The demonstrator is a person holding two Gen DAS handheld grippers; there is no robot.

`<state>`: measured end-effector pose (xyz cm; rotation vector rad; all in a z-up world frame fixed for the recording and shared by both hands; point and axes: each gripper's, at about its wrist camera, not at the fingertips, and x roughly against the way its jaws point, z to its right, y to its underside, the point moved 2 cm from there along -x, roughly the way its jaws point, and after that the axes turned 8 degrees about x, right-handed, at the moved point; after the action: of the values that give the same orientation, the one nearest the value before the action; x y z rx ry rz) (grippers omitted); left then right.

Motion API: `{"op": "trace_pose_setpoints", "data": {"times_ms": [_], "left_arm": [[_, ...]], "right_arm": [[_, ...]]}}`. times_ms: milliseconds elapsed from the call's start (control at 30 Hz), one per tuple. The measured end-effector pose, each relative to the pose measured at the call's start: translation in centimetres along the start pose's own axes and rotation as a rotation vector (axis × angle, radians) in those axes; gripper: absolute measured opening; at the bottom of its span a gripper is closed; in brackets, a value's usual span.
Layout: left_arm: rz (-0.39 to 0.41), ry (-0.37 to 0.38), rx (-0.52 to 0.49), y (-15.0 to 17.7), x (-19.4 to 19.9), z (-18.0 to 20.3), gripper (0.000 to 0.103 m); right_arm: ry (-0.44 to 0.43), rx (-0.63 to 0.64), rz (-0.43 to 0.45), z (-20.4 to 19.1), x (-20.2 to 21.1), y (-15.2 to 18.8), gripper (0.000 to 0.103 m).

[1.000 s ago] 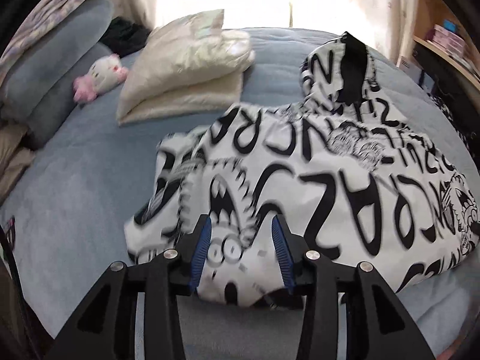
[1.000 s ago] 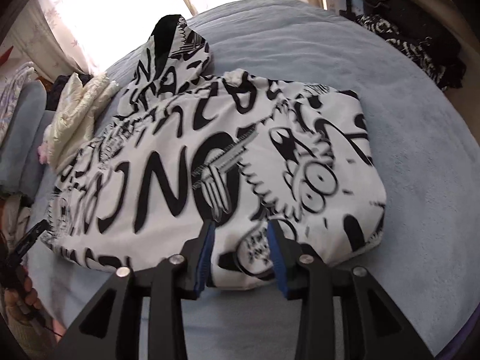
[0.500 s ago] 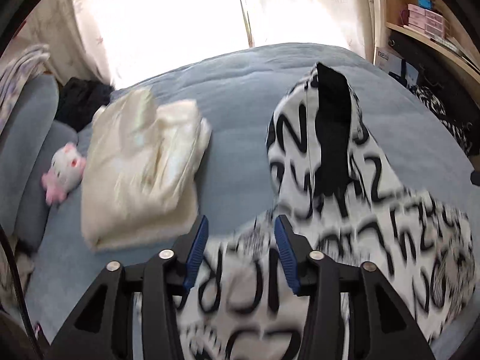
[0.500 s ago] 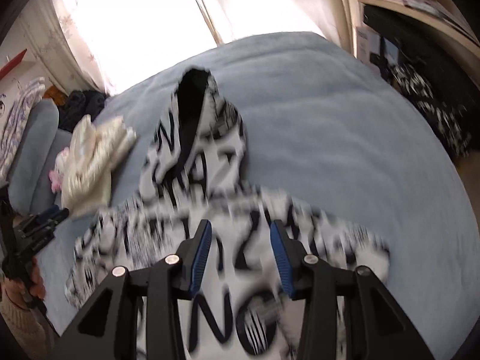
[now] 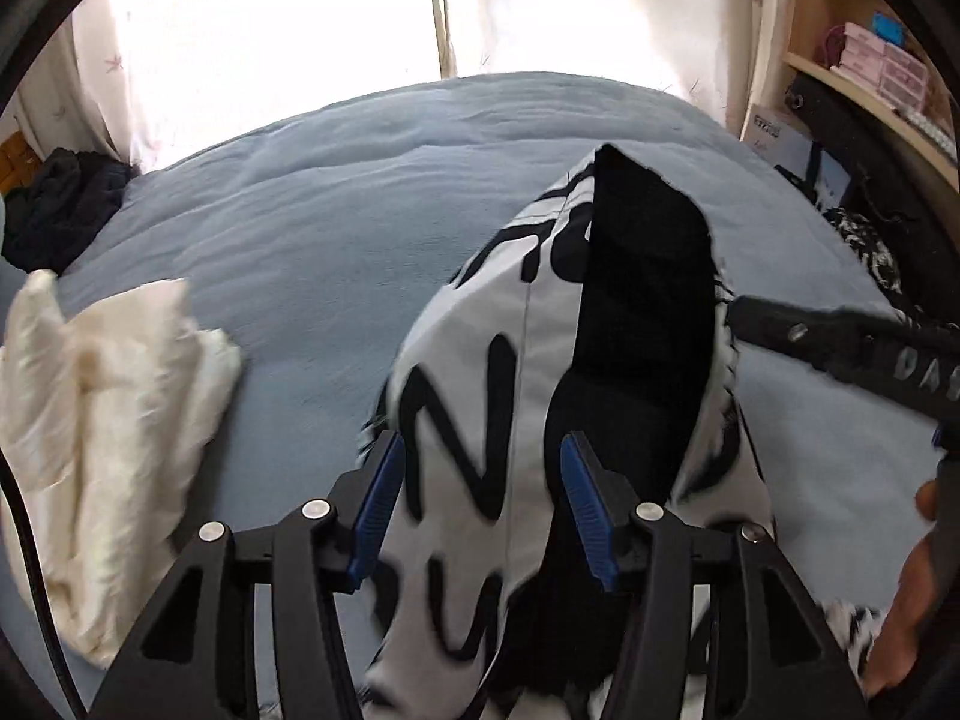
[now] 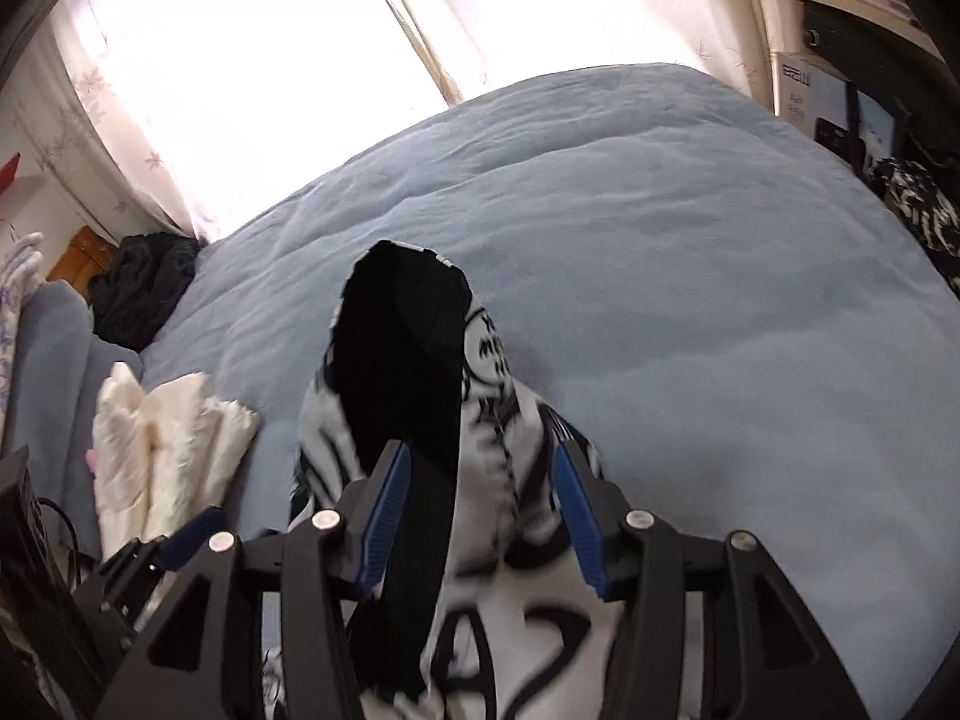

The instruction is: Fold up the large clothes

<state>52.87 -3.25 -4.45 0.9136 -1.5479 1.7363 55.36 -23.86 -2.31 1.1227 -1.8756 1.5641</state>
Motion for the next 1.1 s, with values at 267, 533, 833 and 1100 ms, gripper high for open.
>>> {"op": "trace_pose_setpoints", "data": {"times_ms": [267,533,833,1100], "left_arm": [[0.004,-0.201,-0.004,-1.1,-6.9,1.8,0.049],[0.056,-0.392,0.117,-0.4,-5.2,-6.2,0.001],[-0.008,-0.341,0.039,3.8,-3.5,-10.1,0.001],[-0.013,-0.202,-0.031,2.9,-1.8,-6.9,0.017]], "right_arm": [[0.084,0.04,-0.01,0.3,-5.8,-0.4,0.049],[0.172,0.243,0.074,-0.2,-2.7,2.3,0.006],[0.284,0.544,-0.036,-1.2,-3.5,10.0,0.006],[0.223,0.536,-0.146,-0.1,-2.7,13.3,0.03]]}}
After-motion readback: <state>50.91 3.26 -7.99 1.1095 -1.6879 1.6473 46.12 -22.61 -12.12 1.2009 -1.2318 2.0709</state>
